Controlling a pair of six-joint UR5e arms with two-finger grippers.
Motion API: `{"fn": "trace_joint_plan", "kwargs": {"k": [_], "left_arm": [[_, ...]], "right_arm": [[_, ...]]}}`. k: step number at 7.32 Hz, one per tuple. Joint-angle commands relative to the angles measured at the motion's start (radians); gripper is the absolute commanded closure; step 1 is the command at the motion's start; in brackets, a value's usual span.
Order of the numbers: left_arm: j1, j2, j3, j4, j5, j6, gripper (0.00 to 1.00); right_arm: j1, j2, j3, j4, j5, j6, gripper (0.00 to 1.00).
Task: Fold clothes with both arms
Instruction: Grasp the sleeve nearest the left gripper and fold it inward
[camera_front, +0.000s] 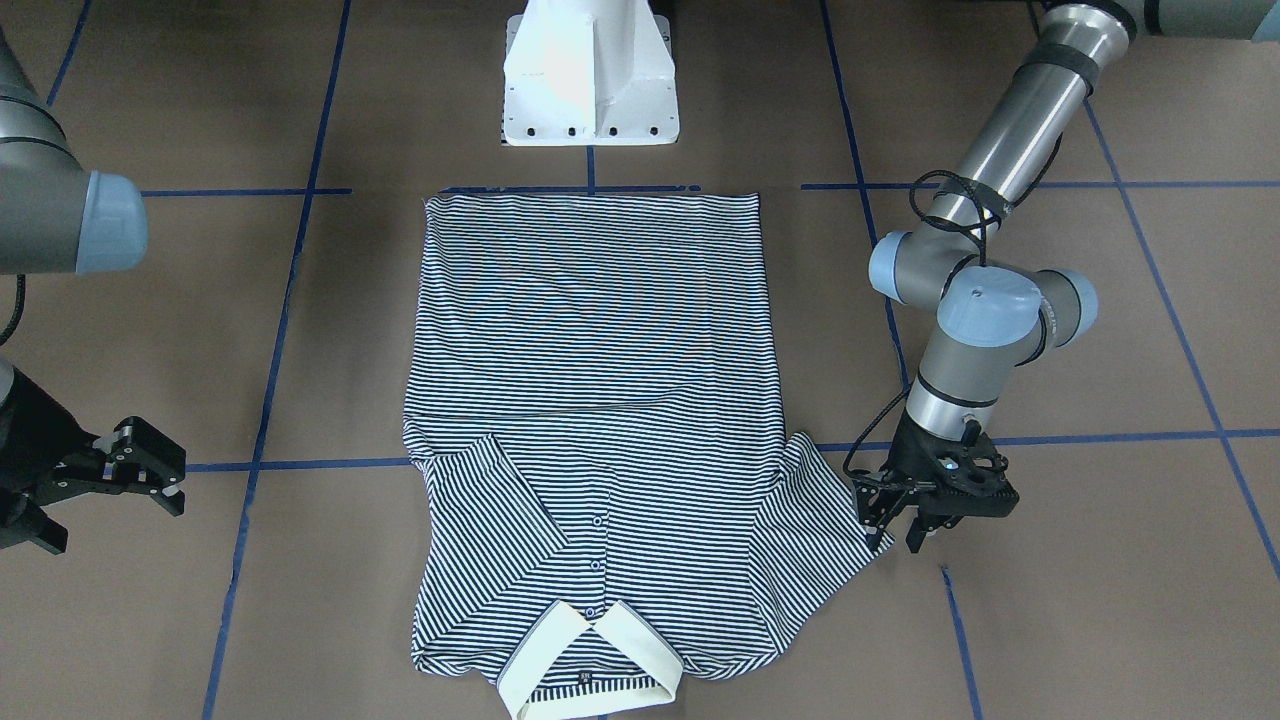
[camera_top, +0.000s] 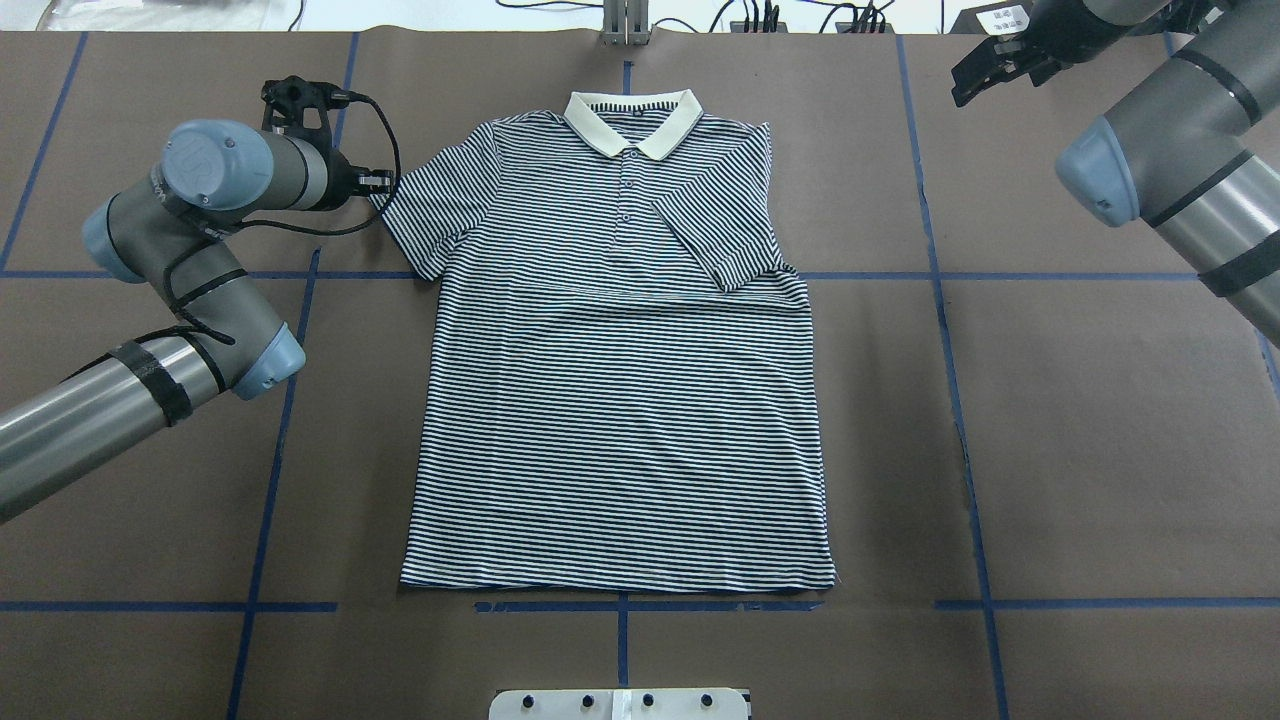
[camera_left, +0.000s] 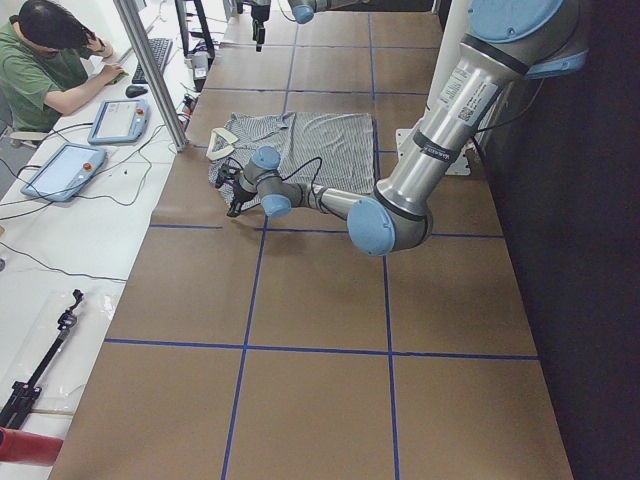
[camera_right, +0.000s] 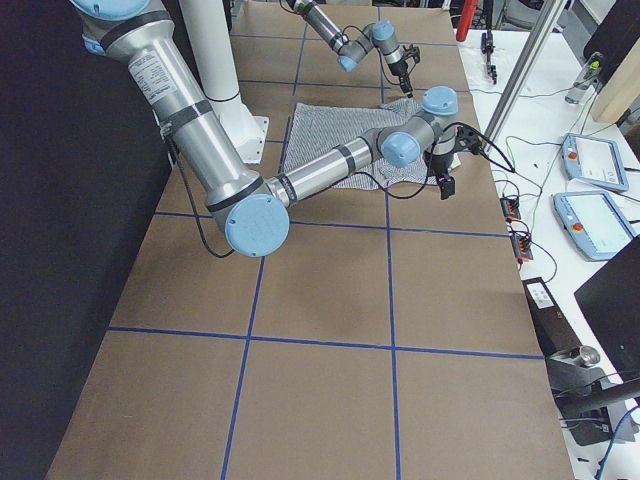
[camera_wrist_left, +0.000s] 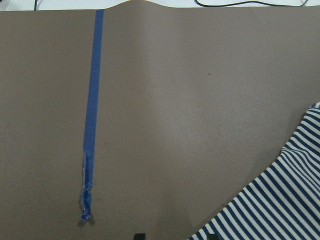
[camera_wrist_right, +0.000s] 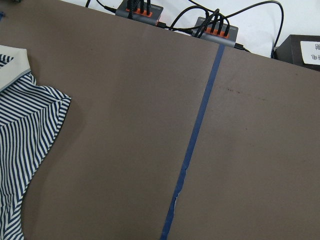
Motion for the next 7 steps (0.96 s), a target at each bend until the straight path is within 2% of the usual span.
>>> {"fn": "trace_joint_plan", "kwargs": {"k": [1,3,4,5,6,7], "left_arm": [[0.000,-0.002,0.035,-0.043,0.000,0.000,0.55],[0.006,-0.012,0.047,-0.048,0.000,-0.003,0.62],[0.008,-0.015,0.047,-0.050,0.000,-0.005,0.73],[0.008,-0.015,0.047,-0.056,0.000,-0.006,0.90],[0.008,-0.015,0.044,-0.059,0.000,-0.017,1.00],[0.006,-0.014,0.041,-0.057,-0.002,-0.018,1.00]], "right_arm": [[-0.002,-0.002,0.000,0.000,-0.008,0.000,0.00],[-0.002,-0.002,-0.002,0.000,-0.008,-0.001,0.00],[-0.002,-0.002,-0.002,0.000,-0.008,-0.003,0.00],[-0.002,-0.002,-0.002,0.000,-0.008,-0.003,0.00],[-0.002,-0.002,-0.002,0.000,-0.008,-0.001,0.00],[-0.002,-0.002,-0.003,0.000,-0.008,-0.001,0.00]]}}
